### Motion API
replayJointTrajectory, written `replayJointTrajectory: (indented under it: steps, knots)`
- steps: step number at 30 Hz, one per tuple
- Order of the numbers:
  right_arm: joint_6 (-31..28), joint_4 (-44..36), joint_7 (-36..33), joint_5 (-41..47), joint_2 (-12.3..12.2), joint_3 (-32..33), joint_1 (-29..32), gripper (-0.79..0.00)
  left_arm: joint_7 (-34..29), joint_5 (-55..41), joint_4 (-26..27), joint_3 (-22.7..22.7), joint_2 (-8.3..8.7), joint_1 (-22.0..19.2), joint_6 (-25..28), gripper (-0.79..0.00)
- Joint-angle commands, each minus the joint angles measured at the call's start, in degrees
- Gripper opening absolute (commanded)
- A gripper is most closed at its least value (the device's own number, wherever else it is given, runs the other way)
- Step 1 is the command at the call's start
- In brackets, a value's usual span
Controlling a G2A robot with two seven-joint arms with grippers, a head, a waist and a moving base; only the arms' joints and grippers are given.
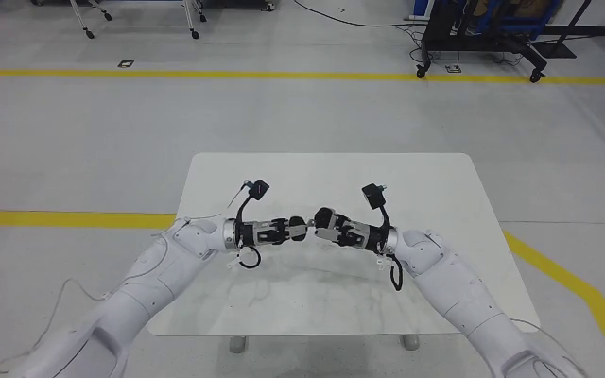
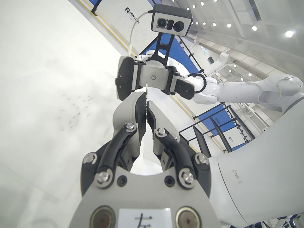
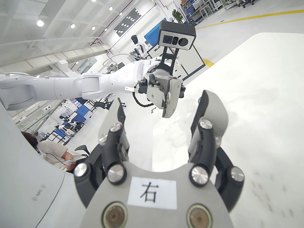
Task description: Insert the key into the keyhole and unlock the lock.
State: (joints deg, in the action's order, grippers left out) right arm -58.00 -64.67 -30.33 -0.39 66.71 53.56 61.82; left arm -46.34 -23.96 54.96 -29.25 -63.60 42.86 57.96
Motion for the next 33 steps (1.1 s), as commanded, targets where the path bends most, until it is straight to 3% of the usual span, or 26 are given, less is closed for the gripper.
replayJointTrajectory:
  steps: [1,6,11,12,14,23,33]
  knots:
    - [0.0,0.0,0.0,0.0,0.0,0.0,0.0,0.0,0.0,1.6,0.9,1.0,0.52,-0.6,0.0,-0.785]
    - [0.6,-0.8,-0.4,-1.3,-0.2,0.3,0.3,0.0,-3.5,3.9,2.8,2.8,2.35,-3.2,-3.5,-0.785]
    - [0.1,-3.3,-4.6,-7.6,-1.5,1.9,1.1,0.0,-12.8,1.6,7.0,4.0,4.15,-6.0,-12.8,-0.785]
    - [0.2,-3.8,-4.3,-7.8,-1.6,2.1,1.5,-0.065,-13.5,0.8,7.7,3.9,4.49,-6.2,-13.5,-0.785]
    - [0.4,-4.5,-4.5,-8.0,-1.8,2.2,2.0,-0.382,-15.0,-0.2,9.1,3.9,5.1,-6.6,-15.0,-0.785]
    - [1.4,-4.7,-8.8,-5.4,-2.1,0.2,1.4,-0.591,-16.9,0.4,10.9,5.0,6.0,-7.3,-16.9,-0.785]
    - [0.9,-2.8,-13.3,1.3,-1.9,-3.1,-0.8,-0.573,-16.3,1.0,11.0,5.8,5.7,-8.0,-16.3,-0.785]
